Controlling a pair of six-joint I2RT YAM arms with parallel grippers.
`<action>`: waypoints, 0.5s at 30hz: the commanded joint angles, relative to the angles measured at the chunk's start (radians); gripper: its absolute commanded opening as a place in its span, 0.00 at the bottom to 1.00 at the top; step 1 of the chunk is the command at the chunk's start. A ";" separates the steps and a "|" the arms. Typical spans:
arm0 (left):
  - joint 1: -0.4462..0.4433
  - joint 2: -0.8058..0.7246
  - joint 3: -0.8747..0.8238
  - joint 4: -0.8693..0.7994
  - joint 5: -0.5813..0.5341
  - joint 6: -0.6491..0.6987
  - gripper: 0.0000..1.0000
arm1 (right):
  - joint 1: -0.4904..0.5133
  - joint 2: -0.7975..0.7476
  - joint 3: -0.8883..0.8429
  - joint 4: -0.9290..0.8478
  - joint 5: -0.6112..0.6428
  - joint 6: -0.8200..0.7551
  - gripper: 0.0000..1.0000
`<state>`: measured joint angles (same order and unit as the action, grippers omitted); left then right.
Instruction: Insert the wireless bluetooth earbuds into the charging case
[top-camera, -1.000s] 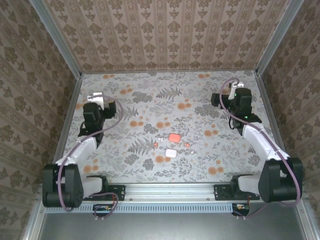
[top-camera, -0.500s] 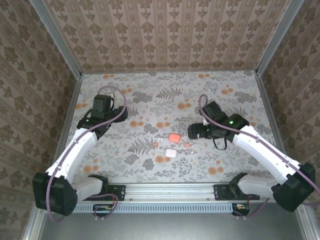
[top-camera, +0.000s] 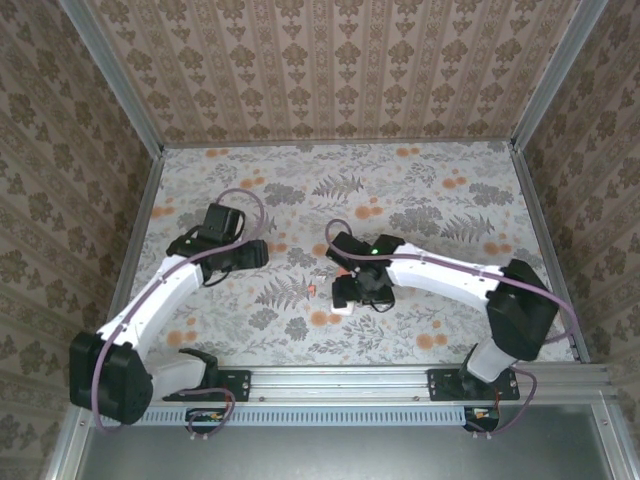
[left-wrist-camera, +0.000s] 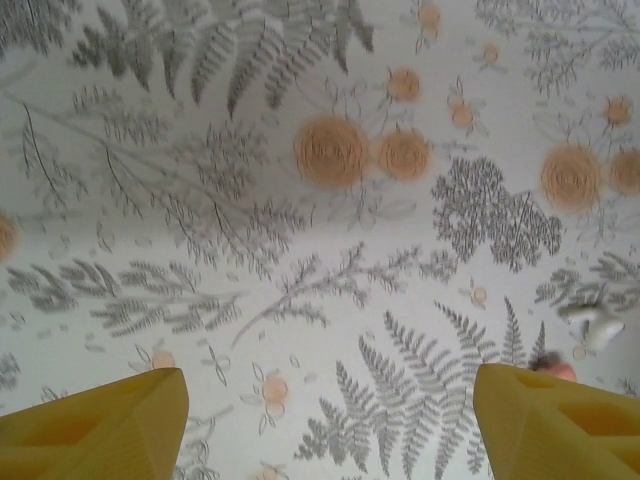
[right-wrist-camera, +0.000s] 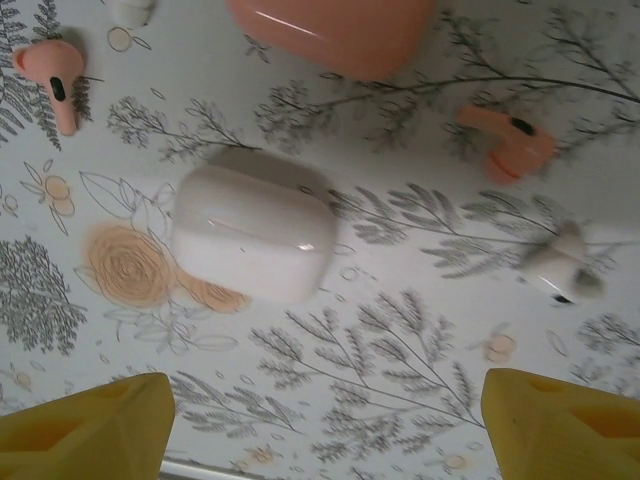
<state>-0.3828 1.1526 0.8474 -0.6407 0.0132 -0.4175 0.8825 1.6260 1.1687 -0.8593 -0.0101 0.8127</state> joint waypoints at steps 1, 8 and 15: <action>-0.004 -0.060 -0.061 -0.022 0.018 -0.069 0.76 | 0.019 0.071 0.073 -0.008 -0.013 0.034 0.82; -0.008 -0.080 -0.117 -0.013 0.015 -0.086 0.76 | 0.033 0.193 0.130 -0.034 -0.015 0.037 0.82; -0.013 -0.079 -0.134 0.007 0.015 -0.086 0.76 | 0.034 0.256 0.147 -0.017 -0.019 0.027 0.82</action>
<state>-0.3870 1.0843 0.7261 -0.6411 0.0204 -0.4793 0.9108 1.8568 1.2881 -0.8558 -0.0158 0.8234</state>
